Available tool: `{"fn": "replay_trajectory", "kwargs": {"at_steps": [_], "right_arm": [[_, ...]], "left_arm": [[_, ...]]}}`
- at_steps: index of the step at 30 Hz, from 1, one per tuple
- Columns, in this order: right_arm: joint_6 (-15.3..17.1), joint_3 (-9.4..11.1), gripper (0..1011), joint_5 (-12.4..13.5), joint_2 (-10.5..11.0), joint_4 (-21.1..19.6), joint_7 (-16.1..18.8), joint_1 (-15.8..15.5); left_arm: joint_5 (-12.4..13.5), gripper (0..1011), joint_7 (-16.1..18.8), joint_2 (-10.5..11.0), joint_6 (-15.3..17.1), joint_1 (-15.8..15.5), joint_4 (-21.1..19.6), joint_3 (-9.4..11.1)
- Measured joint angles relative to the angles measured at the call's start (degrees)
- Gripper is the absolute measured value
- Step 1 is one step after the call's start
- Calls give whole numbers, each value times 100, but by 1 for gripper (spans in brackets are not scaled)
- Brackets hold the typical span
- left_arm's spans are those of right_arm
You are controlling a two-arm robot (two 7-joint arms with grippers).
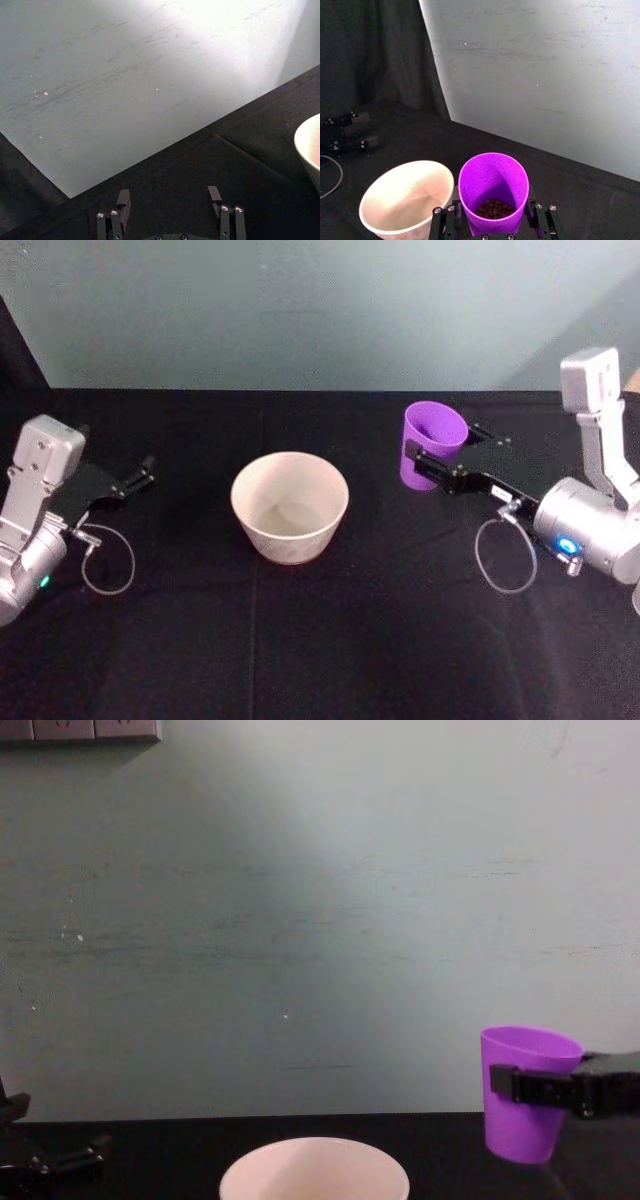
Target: Pick up the cup and pour the mung beans from the cup into the bowl.
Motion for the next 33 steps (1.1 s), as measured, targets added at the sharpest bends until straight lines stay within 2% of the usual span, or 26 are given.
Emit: {"fn": "replay_trajectory", "kwargs": {"at_steps": [7,33], "right_arm": [[170,-97,718,97,88,-56,-14,107],[169,-73,718,95,75,-62,-32,93]], "left_arm": [[0,1000,0,0,0,0,0,0],[0,1000,0,0,0,0,0,0]]}}
